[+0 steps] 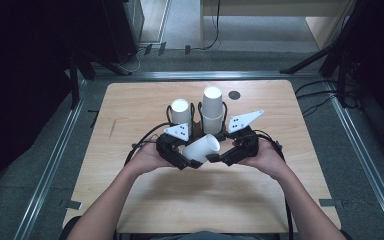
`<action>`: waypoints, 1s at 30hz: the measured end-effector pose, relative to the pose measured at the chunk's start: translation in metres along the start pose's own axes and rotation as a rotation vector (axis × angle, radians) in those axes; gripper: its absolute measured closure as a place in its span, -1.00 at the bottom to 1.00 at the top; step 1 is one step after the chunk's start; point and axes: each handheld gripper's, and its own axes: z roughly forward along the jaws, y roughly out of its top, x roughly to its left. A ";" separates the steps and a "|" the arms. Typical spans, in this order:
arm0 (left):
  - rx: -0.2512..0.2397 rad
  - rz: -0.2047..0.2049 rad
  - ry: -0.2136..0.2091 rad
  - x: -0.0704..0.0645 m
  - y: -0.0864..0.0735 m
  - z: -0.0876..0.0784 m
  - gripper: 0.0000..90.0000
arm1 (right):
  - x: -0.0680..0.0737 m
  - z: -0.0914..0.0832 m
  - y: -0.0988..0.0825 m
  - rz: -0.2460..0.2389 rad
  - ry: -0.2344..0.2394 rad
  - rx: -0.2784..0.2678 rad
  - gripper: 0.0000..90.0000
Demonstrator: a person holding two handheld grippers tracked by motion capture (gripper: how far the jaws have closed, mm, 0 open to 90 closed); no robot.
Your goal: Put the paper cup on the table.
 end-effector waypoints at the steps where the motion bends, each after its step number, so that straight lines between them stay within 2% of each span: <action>1: -0.006 -0.014 0.002 0.002 -0.001 -0.005 -0.34 | 0.000 0.000 -0.001 -0.003 -0.006 0.004 -0.45; 9: 0.024 -0.018 0.010 0.006 0.000 -0.016 -0.31 | -0.002 0.001 -0.005 -0.008 -0.028 0.044 -0.45; 13: 0.075 0.004 0.013 0.007 0.004 -0.017 -0.30 | -0.001 0.005 -0.007 -0.017 -0.033 0.067 -0.45; 17: 0.107 0.013 0.008 0.009 0.006 -0.015 -0.30 | -0.001 0.007 -0.007 -0.027 -0.034 0.075 -0.45; 24: 0.201 0.034 -0.003 0.014 0.007 -0.007 -0.30 | -0.003 0.013 -0.009 -0.033 -0.035 0.099 -0.45; 30: 0.239 0.052 -0.021 0.012 0.006 0.002 -0.31 | -0.003 0.016 -0.011 -0.030 -0.040 0.112 -0.45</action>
